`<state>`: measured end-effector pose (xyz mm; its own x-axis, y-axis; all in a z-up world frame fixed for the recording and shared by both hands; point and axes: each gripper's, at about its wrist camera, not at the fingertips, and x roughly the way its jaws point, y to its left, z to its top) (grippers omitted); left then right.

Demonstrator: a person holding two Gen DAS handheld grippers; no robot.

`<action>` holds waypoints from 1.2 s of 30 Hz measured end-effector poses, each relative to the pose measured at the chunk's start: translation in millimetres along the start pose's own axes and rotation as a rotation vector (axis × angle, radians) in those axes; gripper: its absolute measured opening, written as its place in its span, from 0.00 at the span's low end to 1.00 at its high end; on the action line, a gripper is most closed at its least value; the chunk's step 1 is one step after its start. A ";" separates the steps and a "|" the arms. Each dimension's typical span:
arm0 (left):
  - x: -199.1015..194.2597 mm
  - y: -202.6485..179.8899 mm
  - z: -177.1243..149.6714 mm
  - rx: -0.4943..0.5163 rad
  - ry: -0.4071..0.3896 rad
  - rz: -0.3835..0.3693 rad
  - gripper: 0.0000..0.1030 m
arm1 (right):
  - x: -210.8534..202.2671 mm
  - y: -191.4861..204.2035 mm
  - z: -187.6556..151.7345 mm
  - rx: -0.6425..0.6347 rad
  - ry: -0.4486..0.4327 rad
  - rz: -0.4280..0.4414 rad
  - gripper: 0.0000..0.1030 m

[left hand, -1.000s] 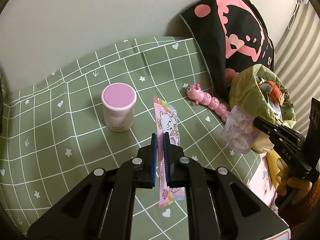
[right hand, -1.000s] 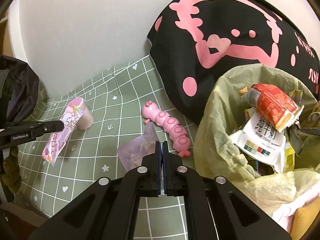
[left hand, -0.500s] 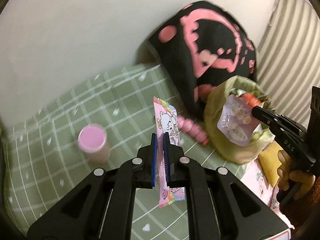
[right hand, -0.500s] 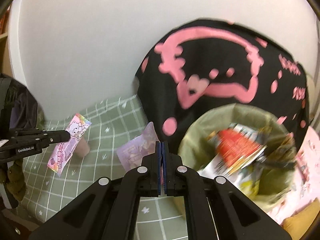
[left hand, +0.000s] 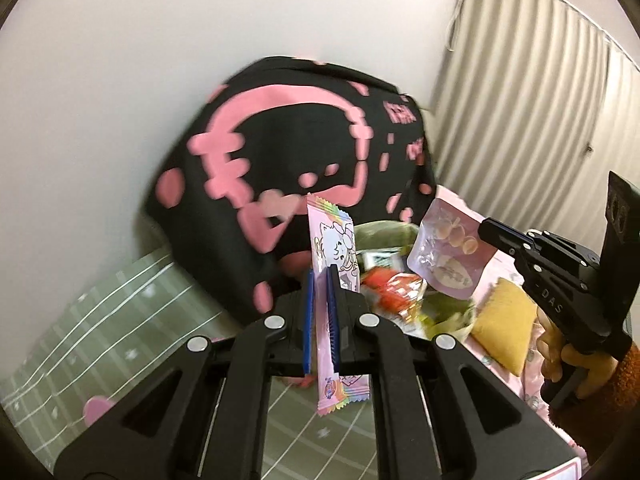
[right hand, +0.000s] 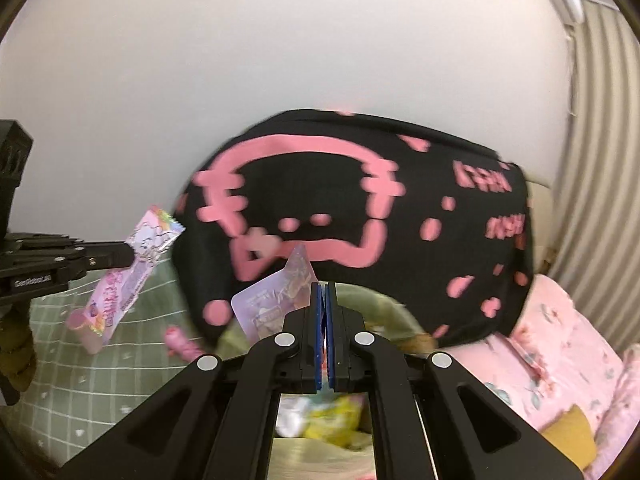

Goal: Collect trash
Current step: 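Carry the pink wrapper and lavender packet to the trash bag and open both tools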

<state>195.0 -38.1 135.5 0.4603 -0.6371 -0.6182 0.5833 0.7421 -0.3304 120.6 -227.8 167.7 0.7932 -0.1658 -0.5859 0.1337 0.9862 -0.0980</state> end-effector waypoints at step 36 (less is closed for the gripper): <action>167.5 -60.1 10.3 0.067 0.273 -0.282 0.06 | 34.3 -74.7 -51.4 0.238 0.170 -0.162 0.37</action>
<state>244.0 -191.5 59.1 0.0863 -0.7283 -0.6799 0.7077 0.5251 -0.4726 107.3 -307.2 113.6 0.6425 -0.2983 -0.7059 0.4010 0.9158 -0.0220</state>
